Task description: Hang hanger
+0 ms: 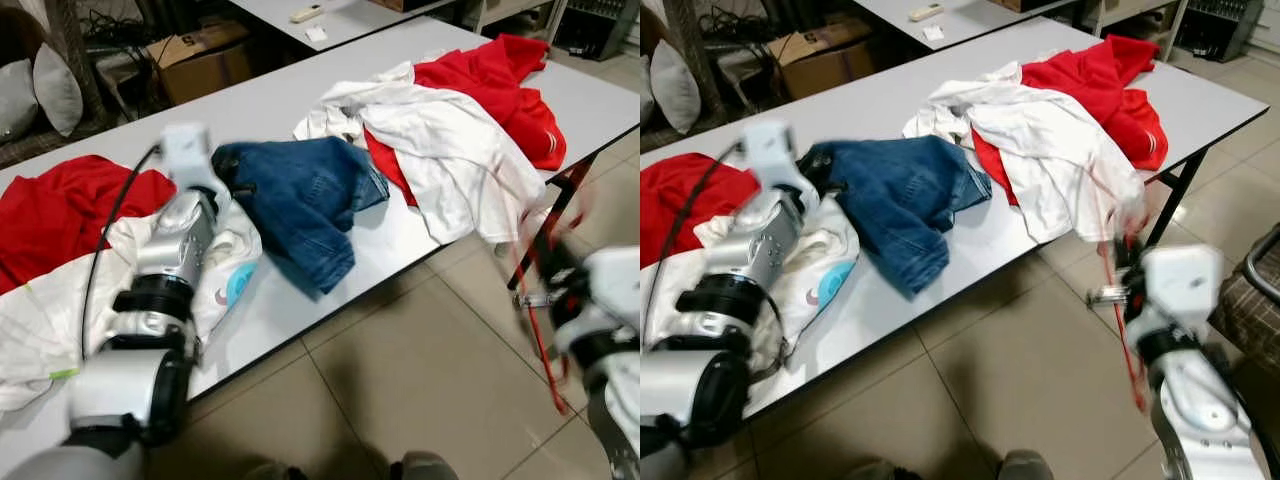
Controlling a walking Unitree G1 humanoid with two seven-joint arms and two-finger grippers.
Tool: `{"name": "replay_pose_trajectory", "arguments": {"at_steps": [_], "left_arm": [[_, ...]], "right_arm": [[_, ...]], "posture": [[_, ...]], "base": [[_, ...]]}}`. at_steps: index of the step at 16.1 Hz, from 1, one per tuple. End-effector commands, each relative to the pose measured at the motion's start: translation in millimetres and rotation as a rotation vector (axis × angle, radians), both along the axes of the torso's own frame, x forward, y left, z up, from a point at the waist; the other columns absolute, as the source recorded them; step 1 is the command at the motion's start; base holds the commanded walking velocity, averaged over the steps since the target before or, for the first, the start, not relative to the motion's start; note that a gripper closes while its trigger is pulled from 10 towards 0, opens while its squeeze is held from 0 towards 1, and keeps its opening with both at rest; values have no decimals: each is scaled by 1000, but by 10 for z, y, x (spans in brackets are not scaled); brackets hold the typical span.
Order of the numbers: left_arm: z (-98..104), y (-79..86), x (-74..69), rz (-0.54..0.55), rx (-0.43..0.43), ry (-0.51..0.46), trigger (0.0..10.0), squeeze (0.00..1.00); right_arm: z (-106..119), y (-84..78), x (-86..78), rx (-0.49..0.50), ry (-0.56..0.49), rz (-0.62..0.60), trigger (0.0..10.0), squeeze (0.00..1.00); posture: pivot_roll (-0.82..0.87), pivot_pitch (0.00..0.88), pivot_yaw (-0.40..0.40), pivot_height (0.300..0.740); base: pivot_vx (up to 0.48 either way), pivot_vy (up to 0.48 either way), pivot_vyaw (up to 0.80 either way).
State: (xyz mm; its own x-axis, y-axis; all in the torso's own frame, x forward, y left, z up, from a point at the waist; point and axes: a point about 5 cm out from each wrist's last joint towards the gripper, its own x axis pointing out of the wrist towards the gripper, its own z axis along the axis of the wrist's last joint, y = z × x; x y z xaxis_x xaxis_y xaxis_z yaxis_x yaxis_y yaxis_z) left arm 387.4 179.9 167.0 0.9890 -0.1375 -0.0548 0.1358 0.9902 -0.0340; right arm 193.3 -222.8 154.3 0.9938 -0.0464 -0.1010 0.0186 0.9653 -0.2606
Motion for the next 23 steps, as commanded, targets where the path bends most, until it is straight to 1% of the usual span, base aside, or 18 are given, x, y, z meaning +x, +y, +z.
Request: {"name": "replay_pose_trajectory", "arguments": {"at_steps": [1, 2, 3, 4, 5, 7, 8, 11, 12, 14, 15, 16, 17, 18, 20, 21, 22, 23], "left_arm": [[50, -2, -7, -43, 68, -27, 10000, 1000], [91, -59, -26, -125, 93, -53, 10000, 1000], [140, -171, -70, -260, 119, -89, 10000, 1000], [156, -210, -91, -297, 113, -100, 10000, 1000], [188, -255, -131, -307, 45, -123, 10000, 1000], [168, -250, -213, -252, -111, -133, 10000, 1000], [167, -244, -225, -243, -120, -138, 10000, 1000], [407, -91, -321, -103, -327, -313, 10000, 1000], [438, -54, -330, -88, -344, -322, 10000, 1000], [340, -36, -330, -66, -276, -270, 10000, 1000], [330, -139, -362, -168, -224, -254, 10000, 1000], [277, -374, -458, -392, -150, -211, 10000, 1000], [214, -550, -564, -557, -115, -171, 10000, 1000], [168, -649, -640, -642, -102, -147, 10000, 1000], [90, -652, -624, -556, -122, -135, 10000, 1000], [28, -612, -608, -468, -130, -131, 10000, 302], [-73, -584, -674, -405, -107, -122, 10000, 220], [-129, -571, -710, -370, -114, -102, 10000, 224]], "right_arm": [[-2, 3, 5, -10, 3, 6, 10000, 0], [-11, -49, -8, -41, 4, -21, 10000, 0], [-34, -124, -27, -132, 10, -64, 10000, 0], [-33, -147, -33, -147, -4, -79, 10000, 0], [2, -153, -50, -100, -35, -83, 10000, 0], [154, -50, -78, 2, -126, -12, 10000, 0], [171, -42, -81, 8, -137, -8, 10000, 0], [323, -66, -69, 51, -232, -14, 10000, 0], [332, -83, -51, 66, -235, -20, 10000, 0], [305, -50, -12, 67, -210, 13, 10000, 0], [290, -62, -21, 70, -202, 0, 10000, 0], [257, -82, -31, 75, -181, -16, 10000, 0], [230, -81, -30, 78, -160, -12, 10000, 0], [212, -68, -27, 79, -143, 3, 10000, 0], [194, -26, -26, 80, -120, 28, 10000, 0], [201, 7, -24, 80, -119, 38, 10000, 0], [213, 41, -14, 80, -125, 41, 10000, 0], [216, 50, -3, 82, -127, 42, 10000, 0]], "posture": [[-279, 0, 123, 740], [-282, 0, 128, 740], [-282, 0, 128, 740], [-282, 0, 126, 740], [-284, 0, 126, 740], [-292, 0, 126, 740], [-292, 0, 126, 740], [-290, 0, 109, 740], [-280, 0, 98, 740], [-280, 0, 99, 740], [-280, 0, 99, 740], [-279, 0, 102, 740], [-284, 0, 107, 740], [-284, 0, 107, 740], [-291, 0, 115, 740], [-291, 0, 115, 740], [-300, 0, 113, 740], [-297, 0, 105, 740]], "base": [[0, 0, 0], [0, 0, 0], [0, 0, 0], [0, 0, 0], [0, 0, 0], [0, 0, 0], [0, 0, 0], [0, 0, 0], [0, 0, 0], [0, 0, 0], [0, 0, 0], [0, 0, 0], [0, 0, 0], [0, 0, 0], [0, 0, 0], [0, 0, 0], [0, 0, 0], [0, -480, 0]]}}
